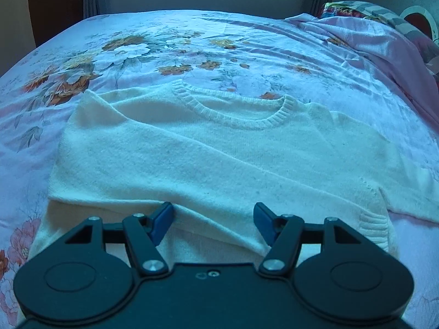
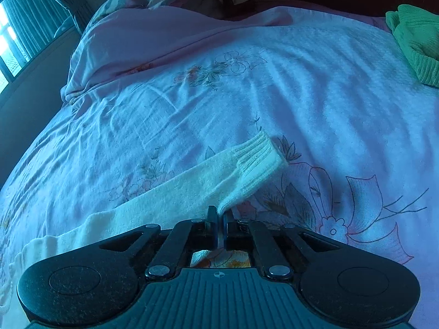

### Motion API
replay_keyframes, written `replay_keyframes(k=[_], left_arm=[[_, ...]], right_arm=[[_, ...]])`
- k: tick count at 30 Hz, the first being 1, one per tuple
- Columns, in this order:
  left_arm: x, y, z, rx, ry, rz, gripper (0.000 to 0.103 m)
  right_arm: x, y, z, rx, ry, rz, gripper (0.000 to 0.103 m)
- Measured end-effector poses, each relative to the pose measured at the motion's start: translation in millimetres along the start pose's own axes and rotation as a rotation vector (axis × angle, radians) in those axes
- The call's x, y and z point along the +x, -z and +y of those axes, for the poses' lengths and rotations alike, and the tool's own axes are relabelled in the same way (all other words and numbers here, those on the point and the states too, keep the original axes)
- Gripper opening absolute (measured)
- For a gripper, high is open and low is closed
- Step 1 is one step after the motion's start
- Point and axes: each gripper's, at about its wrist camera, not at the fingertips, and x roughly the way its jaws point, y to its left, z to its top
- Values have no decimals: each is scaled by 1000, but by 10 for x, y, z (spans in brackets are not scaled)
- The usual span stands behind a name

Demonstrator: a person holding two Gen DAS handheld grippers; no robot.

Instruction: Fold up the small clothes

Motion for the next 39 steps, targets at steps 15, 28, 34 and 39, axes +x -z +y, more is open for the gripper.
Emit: replay_keyframes(k=[15, 28, 34, 39], left_arm=[[-345, -53, 520, -89, 49, -27, 61], [-381, 159, 1554, -385, 324, 106, 63], [-255, 257, 1398, -449, 406, 124, 61], [-483, 389, 1476, -481, 389, 53, 64]], right_arm=[[-908, 899, 2323, -383, -634, -59, 3], [-876, 3073, 3150, -806, -830, 364, 21], [-937, 2758, 2916, -725, -790, 278, 59], [-1025, 2649, 2724, -706, -777, 263, 59]])
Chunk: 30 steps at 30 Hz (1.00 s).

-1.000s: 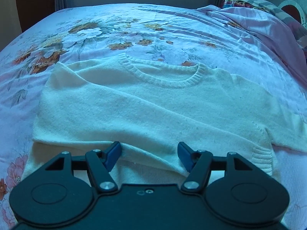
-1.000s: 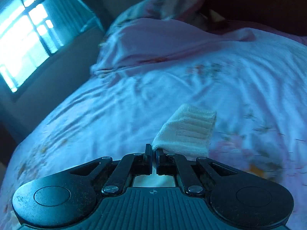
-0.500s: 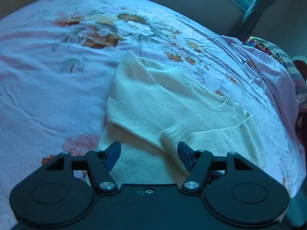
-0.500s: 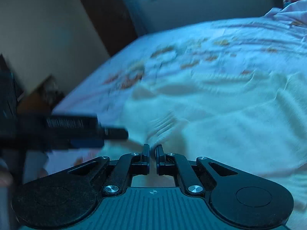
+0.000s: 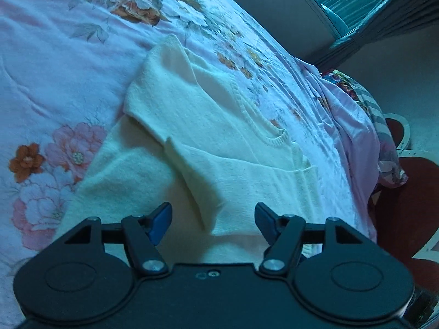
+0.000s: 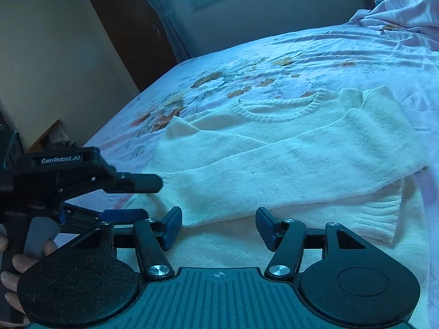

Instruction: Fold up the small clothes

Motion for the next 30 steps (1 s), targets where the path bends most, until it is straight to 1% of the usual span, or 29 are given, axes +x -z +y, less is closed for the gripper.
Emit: replay_keyframes(k=[1, 2, 3, 5, 6, 8, 9, 10, 14, 17, 21, 22, 23, 24, 25, 26, 27, 28, 29, 30], left_arm=[[-17, -7, 2, 22, -12, -8, 64], [1, -26, 9, 35, -26, 2, 64], [33, -45, 30, 27, -30, 12, 64], [95, -69, 91, -1, -33, 12, 60], [123, -71, 112, -7, -38, 9, 56], [163, -62, 126, 7, -39, 5, 28], [182, -56, 127, 14, -45, 4, 22], [181, -47, 133, 14, -48, -1, 10], [77, -21, 89, 38, -67, -77, 6], [-81, -27, 111, 36, -81, -137, 5], [-87, -59, 288, 19, -128, -142, 4], [-44, -68, 322, 19, -127, -127, 2], [44, -84, 352, 30, -121, -78, 4], [94, -83, 370, 35, -138, -60, 6], [92, -84, 378, 33, -134, -59, 6], [73, -92, 365, 36, -136, -56, 9], [33, -93, 341, 46, -151, -62, 13], [-32, -86, 311, 59, -174, -80, 22], [-123, -71, 278, 74, -194, -107, 25], [-210, -64, 249, 92, -199, -132, 26]], right_arm=[[0, 4, -12, 2, 1, 1, 59], [13, 10, -21, 7, 3, 0, 59], [28, 26, -25, 13, 3, 1, 59], [47, 38, -36, 33, 0, 4, 59], [-18, 69, -43, 45, -3, 4, 59], [-52, 85, -47, 48, 0, -1, 59], [-57, 83, -53, 47, 3, -3, 59], [-68, 83, -61, 47, 7, -5, 59], [-76, 53, -92, 65, 22, -17, 59], [-79, 25, -91, 69, 24, -27, 59], [-55, -2, -52, 56, 17, -29, 59], [-34, -5, -40, 50, 19, -25, 59], [-16, -9, -35, 45, 23, -23, 59], [8, -16, -31, 39, 33, -20, 59], [31, -31, -32, 32, 44, -15, 59], [44, -56, -36, 19, 58, -17, 59], [46, -90, -50, 8, 76, -27, 59], [46, -133, -76, -5, 100, -36, 59], [49, -177, -107, -14, 127, -40, 59], [53, -220, -146, -20, 155, -44, 59]])
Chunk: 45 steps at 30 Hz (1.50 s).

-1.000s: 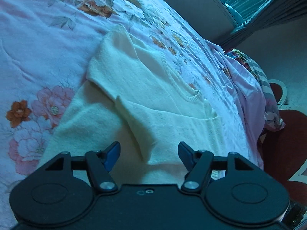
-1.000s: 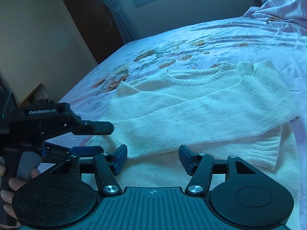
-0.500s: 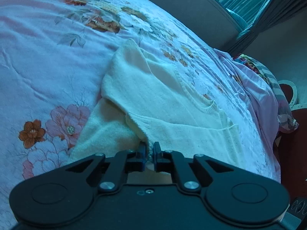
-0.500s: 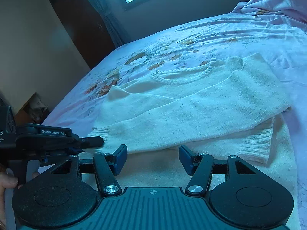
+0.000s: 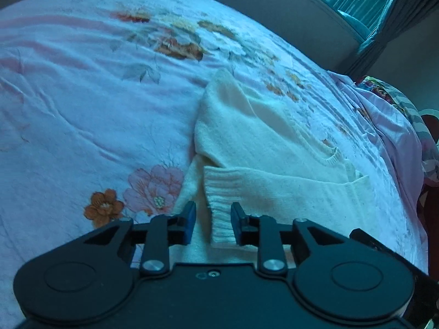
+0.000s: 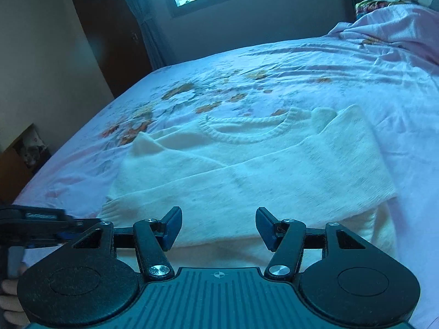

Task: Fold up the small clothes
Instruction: 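Smooth the folded sleeves on the sweater with both grippers open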

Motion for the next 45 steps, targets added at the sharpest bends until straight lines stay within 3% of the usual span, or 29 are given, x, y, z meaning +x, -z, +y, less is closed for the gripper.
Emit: replay_keyframes(k=[5, 8, 10, 13, 15, 20, 23, 28, 30, 33, 38, 43, 45], left_arm=[[-144, -59, -255, 109, 31, -35, 26], [131, -76, -421, 148, 31, -4, 30], [411, -48, -387, 137, -26, 51, 27], [422, -22, -342, 105, -23, 40, 27], [365, -99, -423, 131, -7, 4, 27], [805, -405, -553, 154, -53, 31, 31], [992, -464, -559, 166, -81, 15, 31], [1059, -670, -684, 194, -97, -36, 36], [1165, -753, -625, 156, -111, -26, 36], [1217, -791, -575, 131, -108, 6, 35], [900, -444, -646, 241, -95, 38, 37], [414, 84, -577, 304, -80, 44, 40], [277, 236, -541, 309, -79, 64, 41]], right_arm=[[105, -170, -350, 38, 118, -1, 59], [157, -230, -511, 50, 168, -10, 59], [323, -194, -668, 34, 265, 79, 59], [300, -201, -796, 36, 217, 87, 59], [264, -296, -775, 12, 207, 49, 59], [544, -598, -851, 11, 249, 32, 59], [800, -592, -994, 5, 289, 97, 59], [754, -751, -997, 5, 285, 2, 59], [922, -751, -1078, 16, 324, 76, 59], [972, -769, -1050, -19, 334, 110, 62], [517, -600, -736, -10, 246, 46, 62], [113, -77, -287, -60, 174, 51, 62], [59, 136, -185, -90, 185, 81, 62]])
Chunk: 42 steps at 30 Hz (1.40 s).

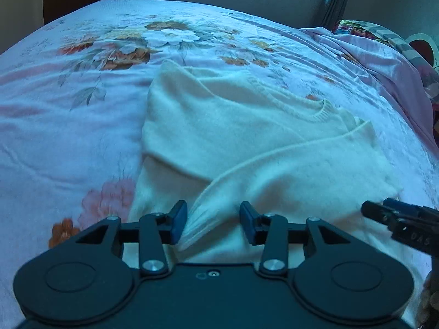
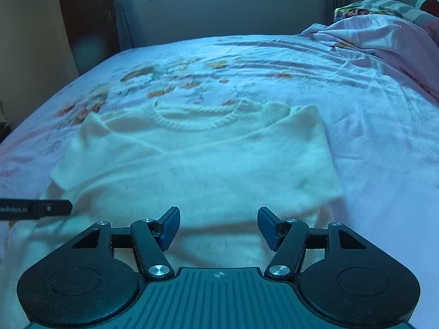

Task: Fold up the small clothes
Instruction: 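Smooth the folded sleeves on the sweater with both grippers open, then grasp the ribbed sweater hem with the right gripper while the left gripper grasps it too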

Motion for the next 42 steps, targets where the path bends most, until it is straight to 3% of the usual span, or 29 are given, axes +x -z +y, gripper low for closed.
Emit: replay_keyframes(k=[1, 3, 7, 10, 16, 19, 27, 37, 42], left_arm=[[-47, 74, -20, 22, -15, 0, 41], [-144, 220, -31, 45, -31, 2, 43], [-330, 441, -28, 50, -36, 10, 43], [-436, 578, -27, 47, -40, 13, 44], [-659, 832, -27, 51, -50, 18, 46], [-756, 948, -14, 53, -50, 14, 47], [-1081, 1330, 49, 91, -47, -1, 49], [-1428, 1667, 224, 48, -37, 6, 50], [-1573, 1791, 382, 15, -75, 19, 51]], right_arm=[[33, 114, 43, -24, 13, 45, 62], [-70, 227, 119, -60, 45, 36, 62], [-443, 383, 134, 12, -4, -5, 63], [-520, 681, 216, -39, 6, 67, 63], [-943, 979, 231, 5, 4, 25, 64], [-1014, 1160, 227, 1, -2, 67, 65], [-1410, 1542, 245, 8, 16, 30, 68], [-1813, 1903, 257, -7, 34, 10, 68], [-1960, 2015, 127, 53, 43, 27, 68]])
